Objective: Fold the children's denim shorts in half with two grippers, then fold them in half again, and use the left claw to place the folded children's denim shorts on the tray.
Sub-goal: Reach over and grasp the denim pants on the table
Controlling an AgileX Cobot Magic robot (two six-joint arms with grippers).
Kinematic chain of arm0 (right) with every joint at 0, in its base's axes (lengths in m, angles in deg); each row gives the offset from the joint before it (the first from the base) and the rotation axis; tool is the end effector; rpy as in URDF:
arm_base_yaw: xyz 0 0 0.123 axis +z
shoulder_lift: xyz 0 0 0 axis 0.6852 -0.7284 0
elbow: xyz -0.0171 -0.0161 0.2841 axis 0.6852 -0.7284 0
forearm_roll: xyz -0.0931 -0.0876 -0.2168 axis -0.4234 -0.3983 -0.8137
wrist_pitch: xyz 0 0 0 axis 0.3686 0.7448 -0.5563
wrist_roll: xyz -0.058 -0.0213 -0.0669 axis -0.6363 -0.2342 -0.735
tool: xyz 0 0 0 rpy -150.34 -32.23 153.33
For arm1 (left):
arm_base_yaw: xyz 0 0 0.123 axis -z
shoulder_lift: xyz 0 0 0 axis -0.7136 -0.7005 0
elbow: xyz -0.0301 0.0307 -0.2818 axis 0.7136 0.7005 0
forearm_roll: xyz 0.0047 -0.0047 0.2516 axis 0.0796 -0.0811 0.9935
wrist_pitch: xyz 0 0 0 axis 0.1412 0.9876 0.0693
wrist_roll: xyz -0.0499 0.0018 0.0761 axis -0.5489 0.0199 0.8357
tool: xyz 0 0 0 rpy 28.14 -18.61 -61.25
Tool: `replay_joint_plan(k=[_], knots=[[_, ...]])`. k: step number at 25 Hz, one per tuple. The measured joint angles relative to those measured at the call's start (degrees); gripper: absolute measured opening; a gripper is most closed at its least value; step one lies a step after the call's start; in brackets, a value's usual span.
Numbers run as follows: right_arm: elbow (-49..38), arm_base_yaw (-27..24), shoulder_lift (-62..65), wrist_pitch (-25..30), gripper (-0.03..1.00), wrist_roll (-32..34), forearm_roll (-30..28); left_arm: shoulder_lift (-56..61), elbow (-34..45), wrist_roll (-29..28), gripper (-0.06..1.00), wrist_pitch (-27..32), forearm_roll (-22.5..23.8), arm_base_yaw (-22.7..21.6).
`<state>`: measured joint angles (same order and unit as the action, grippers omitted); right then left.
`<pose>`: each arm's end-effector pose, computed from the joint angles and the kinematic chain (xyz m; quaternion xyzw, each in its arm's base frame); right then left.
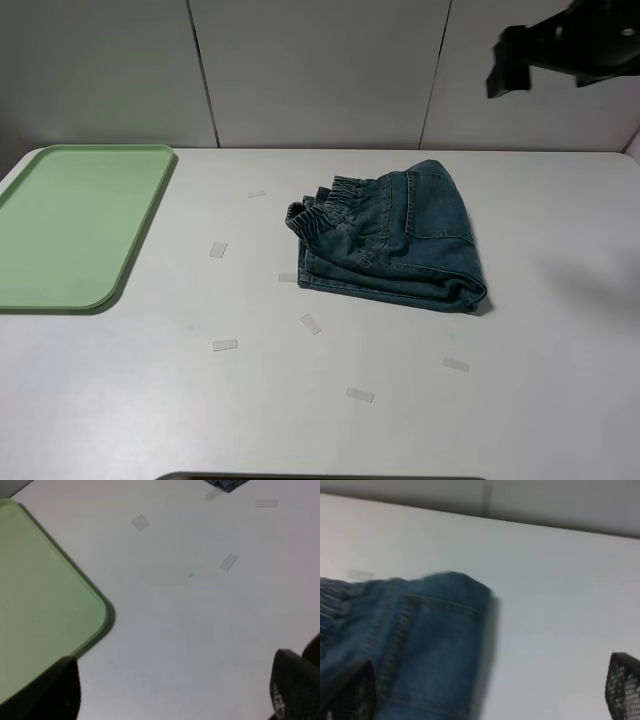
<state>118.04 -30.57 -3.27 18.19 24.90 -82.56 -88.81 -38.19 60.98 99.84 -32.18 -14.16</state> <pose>0.3019 0.0593 0.3189 -0.0834 0.9183 0.0005 0.3871 0.0003 0.0088 0.2712 0.3280 0.7943 -0.0315 0.5104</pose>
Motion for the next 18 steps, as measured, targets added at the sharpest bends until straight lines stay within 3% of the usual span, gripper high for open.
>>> replay_joint_plan(k=[9, 18], knots=[[-15.1, -11.9, 31.6, 3.4, 0.69, -3.7, 5.1, 0.0, 0.0, 0.0, 0.76, 0.0, 0.0, 0.0], [-16.3, -13.6, 50.0, 13.3, 0.69, -7.9, 10.9, 0.0, 0.0, 0.0, 0.76, 0.0, 0.0, 0.0]])
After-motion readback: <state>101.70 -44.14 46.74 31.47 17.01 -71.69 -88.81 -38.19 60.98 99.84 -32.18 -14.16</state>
